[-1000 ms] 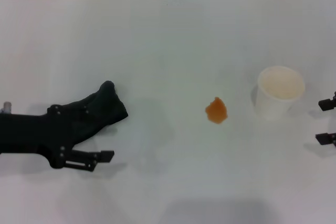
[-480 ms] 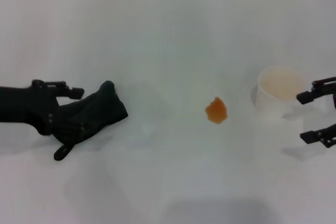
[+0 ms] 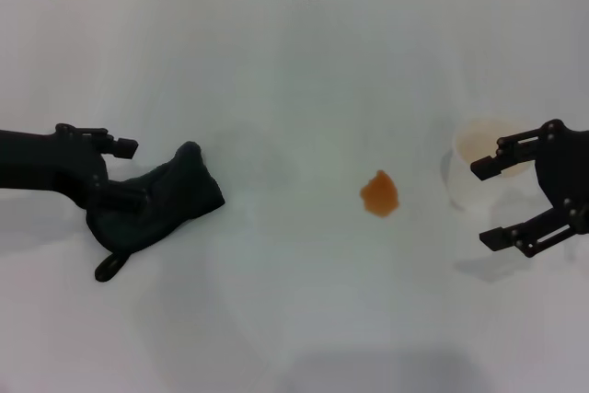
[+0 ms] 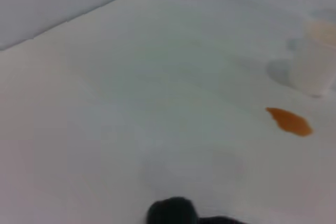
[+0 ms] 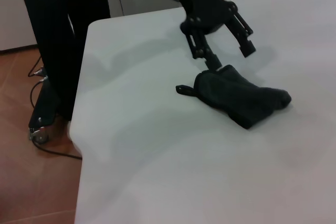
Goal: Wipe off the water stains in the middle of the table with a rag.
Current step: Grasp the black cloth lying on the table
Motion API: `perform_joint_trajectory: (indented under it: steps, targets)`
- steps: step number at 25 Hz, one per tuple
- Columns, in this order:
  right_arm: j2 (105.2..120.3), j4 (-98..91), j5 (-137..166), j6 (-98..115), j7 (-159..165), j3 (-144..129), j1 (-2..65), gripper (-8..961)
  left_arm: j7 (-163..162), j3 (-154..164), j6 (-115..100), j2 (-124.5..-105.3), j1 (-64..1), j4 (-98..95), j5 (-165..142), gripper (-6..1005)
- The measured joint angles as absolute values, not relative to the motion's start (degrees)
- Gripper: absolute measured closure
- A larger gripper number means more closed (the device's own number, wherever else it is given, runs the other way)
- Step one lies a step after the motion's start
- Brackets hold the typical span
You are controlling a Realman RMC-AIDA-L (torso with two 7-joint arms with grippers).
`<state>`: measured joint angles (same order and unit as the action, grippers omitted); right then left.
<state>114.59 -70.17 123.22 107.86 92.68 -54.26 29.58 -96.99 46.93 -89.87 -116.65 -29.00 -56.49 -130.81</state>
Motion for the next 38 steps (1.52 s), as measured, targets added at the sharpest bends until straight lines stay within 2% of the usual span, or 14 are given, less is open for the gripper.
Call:
perform_joint_trajectory:
  steps: [20,25,36,38]
  targets:
    - [114.96,-69.82,122.76,106.57,91.68,-54.84,31.01,95,-100.09,47.54,-80.75,-118.05,-30.8,-49.44,-136.52,133]
    - [114.95,-69.81,122.77,106.09,91.55,-54.84,31.04,96,-99.84,48.31,-79.88,-118.46,-31.0,-48.73,-136.74,349]
    - [115.12,-69.69,122.74,105.48,91.4,-54.93,31.35,95,-100.48,48.79,-76.59,-118.91,-33.13,-45.51,-138.54,593]
    - [115.15,-69.65,122.73,105.45,91.4,-54.93,31.37,95,-100.58,48.79,-76.25,-118.91,-33.21,-45.2,-138.72,669]
